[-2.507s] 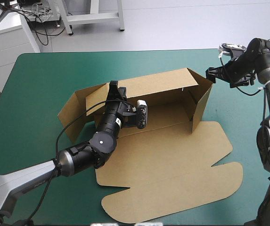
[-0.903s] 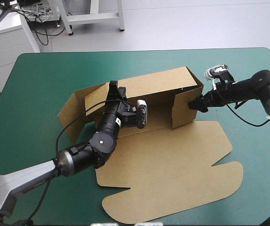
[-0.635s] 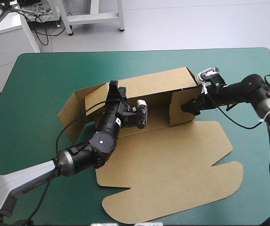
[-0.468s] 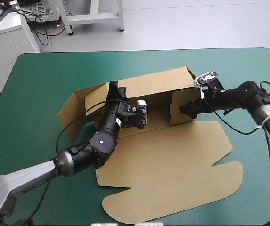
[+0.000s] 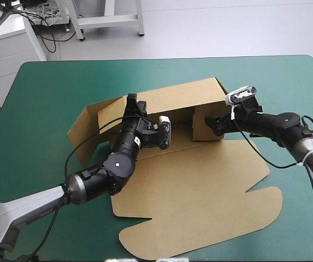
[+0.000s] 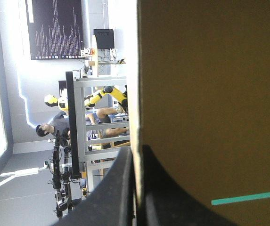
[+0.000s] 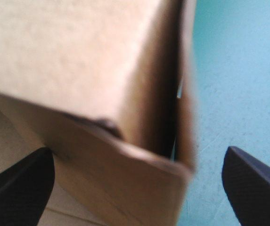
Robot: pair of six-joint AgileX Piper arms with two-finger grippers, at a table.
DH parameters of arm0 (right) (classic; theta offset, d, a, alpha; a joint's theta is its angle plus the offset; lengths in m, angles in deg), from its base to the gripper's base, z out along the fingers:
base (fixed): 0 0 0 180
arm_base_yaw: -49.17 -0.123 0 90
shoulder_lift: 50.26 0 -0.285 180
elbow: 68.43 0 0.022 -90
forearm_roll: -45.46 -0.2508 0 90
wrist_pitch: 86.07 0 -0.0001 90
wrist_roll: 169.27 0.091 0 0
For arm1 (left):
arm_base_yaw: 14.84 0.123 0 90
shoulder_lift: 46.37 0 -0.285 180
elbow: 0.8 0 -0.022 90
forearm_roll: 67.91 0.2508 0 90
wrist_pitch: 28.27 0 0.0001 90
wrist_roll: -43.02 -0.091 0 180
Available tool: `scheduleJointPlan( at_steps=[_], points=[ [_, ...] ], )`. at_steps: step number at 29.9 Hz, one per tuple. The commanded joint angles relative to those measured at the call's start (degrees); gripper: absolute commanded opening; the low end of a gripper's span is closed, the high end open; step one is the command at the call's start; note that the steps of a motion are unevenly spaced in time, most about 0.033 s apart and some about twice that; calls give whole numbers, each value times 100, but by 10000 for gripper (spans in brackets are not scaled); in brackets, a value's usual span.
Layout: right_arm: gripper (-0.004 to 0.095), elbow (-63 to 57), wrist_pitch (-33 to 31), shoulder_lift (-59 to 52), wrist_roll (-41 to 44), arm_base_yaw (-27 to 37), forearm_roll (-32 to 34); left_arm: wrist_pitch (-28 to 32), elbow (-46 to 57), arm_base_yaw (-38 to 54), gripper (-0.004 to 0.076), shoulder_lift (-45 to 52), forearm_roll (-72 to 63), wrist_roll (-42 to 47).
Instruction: Fold the box
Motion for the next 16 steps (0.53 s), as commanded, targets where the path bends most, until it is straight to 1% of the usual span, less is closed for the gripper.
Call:
scheduleJointPlan(
  at_steps=[1,3,6,7,9,10,16],
  points=[
    [813,91,697,-258,-192,-322,-375,-53,-169,-29,-10,187,571,137],
    [705,79,953,-258,-192,-476,-375,-42,-169,-29,-10,187,571,137],
    [463,79,1052,-258,-192,-521,-398,-39,-169,-29,-10,187,571,137],
    [324,76,1052,-258,-179,-521,-409,-39,-169,-29,-10,187,571,137],
    [129,22,1075,-258,-192,-521,-417,-29,-169,-29,-10,187,571,137],
    [-7,-27,1065,-258,-202,-521,-417,-29,-169,-29,-10,187,571,137],
    [-11,-236,1091,-258,-284,-521,-417,-4,-169,-29,-10,187,571,137]
  ],
)
